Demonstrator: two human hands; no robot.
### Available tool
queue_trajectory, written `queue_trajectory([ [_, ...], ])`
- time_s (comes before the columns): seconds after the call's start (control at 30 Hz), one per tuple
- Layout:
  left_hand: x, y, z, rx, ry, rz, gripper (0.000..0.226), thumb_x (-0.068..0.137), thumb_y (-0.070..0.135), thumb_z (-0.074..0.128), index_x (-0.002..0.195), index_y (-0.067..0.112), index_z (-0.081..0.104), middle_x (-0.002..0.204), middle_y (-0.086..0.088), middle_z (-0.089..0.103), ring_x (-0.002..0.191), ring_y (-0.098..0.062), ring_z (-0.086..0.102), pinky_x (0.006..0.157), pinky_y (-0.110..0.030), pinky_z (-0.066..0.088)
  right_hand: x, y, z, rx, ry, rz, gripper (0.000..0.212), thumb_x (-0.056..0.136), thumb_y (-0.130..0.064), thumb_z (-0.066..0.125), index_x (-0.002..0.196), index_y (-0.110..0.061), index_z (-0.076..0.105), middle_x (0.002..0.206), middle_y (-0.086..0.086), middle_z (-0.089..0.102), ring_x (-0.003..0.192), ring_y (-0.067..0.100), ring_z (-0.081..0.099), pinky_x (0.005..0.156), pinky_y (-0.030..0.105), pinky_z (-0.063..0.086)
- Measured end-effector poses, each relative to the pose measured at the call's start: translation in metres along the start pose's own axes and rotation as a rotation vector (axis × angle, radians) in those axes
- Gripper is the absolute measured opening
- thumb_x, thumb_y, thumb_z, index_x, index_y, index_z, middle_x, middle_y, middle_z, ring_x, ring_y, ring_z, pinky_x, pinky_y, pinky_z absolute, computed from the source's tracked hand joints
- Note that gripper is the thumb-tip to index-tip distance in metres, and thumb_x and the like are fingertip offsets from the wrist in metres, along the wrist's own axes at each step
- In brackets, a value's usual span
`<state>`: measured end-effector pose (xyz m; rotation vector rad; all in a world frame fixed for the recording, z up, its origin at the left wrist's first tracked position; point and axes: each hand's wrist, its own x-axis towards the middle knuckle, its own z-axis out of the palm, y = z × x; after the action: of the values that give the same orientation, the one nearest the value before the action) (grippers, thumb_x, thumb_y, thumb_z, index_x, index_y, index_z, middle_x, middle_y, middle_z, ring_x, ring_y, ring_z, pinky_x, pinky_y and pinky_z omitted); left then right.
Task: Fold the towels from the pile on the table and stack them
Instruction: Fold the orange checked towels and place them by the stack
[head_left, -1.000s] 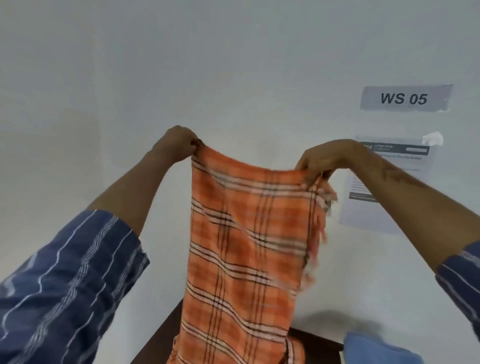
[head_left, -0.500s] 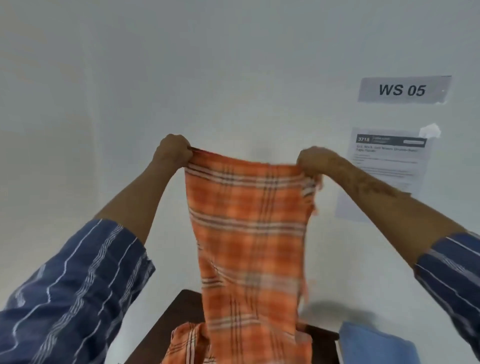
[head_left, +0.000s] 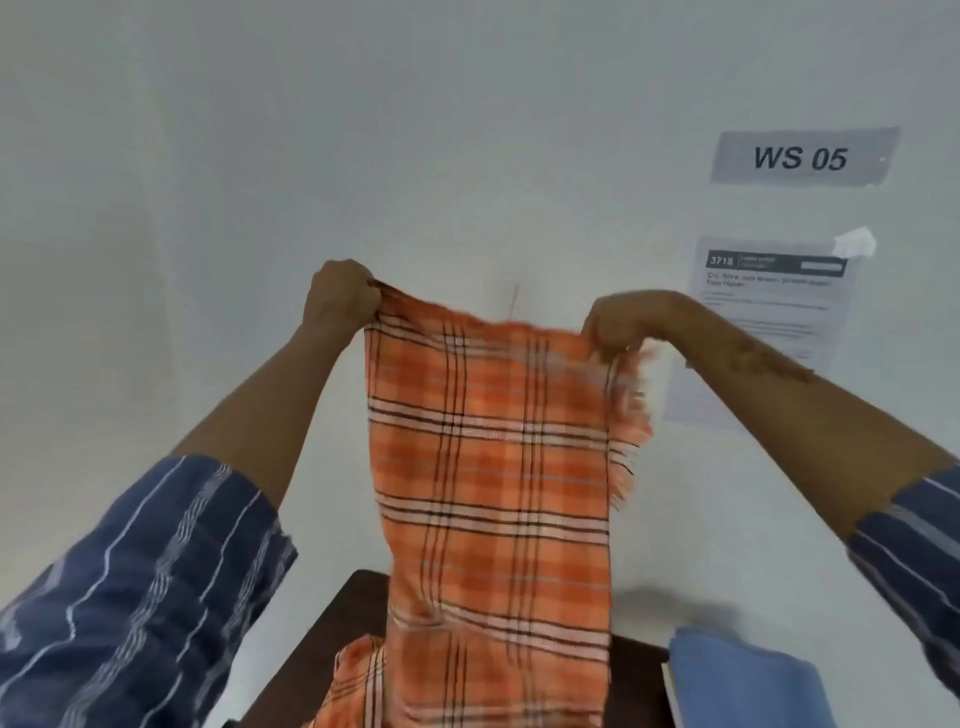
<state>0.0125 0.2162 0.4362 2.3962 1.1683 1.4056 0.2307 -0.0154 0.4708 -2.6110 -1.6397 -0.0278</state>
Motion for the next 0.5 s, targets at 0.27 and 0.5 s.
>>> queue_trajectory([
  [0.27,-0.006,0.001,0.009,0.137,0.021,0.028,0.016,0.075,0.002,0.047,0.061,0.002,0.056,0.065,-0.016,0.055,0.067,-0.034,0.055,0.059,-0.032,0.040,-0.006,-0.002,0.009,0.107,0.053,-0.102,0.028,0.080,-0.006,0.061,0.096,0.017,0.061,0.090,0.032,0.061,0.074,0.020,0.047,0.067,0.026,0.037],
  [0.5,-0.004,-0.013,0.007,0.065,0.026,-0.081,0.019,0.074,0.001,0.048,0.075,0.000,0.067,0.072,-0.015,0.060,0.067,-0.029,0.054,0.061,-0.031,0.042,-0.006,-0.001,0.029,0.126,0.351,-0.213,0.014,0.083,-0.008,0.055,0.069,-0.005,0.055,0.067,0.004,0.052,0.071,0.020,0.047,0.057,0.026,0.033],
])
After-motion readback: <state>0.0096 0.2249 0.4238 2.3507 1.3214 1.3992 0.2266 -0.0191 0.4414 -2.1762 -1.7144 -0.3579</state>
